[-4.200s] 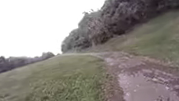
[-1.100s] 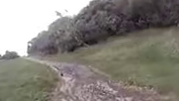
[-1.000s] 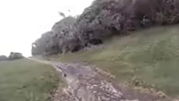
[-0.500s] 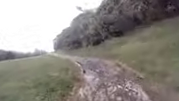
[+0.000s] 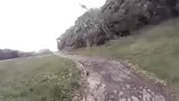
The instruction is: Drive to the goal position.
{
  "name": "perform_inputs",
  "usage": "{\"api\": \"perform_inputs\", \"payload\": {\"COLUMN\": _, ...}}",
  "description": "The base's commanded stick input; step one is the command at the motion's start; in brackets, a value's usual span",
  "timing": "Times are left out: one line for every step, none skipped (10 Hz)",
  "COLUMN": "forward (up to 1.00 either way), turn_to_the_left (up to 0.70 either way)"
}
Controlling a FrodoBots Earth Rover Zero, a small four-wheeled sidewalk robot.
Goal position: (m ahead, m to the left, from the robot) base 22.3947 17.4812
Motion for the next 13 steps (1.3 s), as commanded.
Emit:
{"api": "perform_inputs", "payload": {"forward": 0.85, "turn_to_the_left": 0.0}}
{"api": "perform_inputs", "payload": {"forward": 0.85, "turn_to_the_left": 0.0}}
{"api": "perform_inputs", "payload": {"forward": 0.85, "turn_to_the_left": -0.14}}
{"api": "perform_inputs", "payload": {"forward": 0.85, "turn_to_the_left": -0.22}}
{"api": "perform_inputs", "payload": {"forward": 0.85, "turn_to_the_left": -0.04}}
{"api": "perform_inputs", "payload": {"forward": 0.85, "turn_to_the_left": 0.0}}
{"api": "perform_inputs", "payload": {"forward": 0.85, "turn_to_the_left": 0.0}}
{"api": "perform_inputs", "payload": {"forward": 0.85, "turn_to_the_left": 0.0}}
{"api": "perform_inputs", "payload": {"forward": 0.85, "turn_to_the_left": 0.0}}
{"api": "perform_inputs", "payload": {"forward": 0.85, "turn_to_the_left": 0.0}}
{"api": "perform_inputs", "payload": {"forward": 0.85, "turn_to_the_left": 0.0}}
{"api": "perform_inputs", "payload": {"forward": 0.85, "turn_to_the_left": 0.0}}
{"api": "perform_inputs", "payload": {"forward": 0.85, "turn_to_the_left": 0.0}}
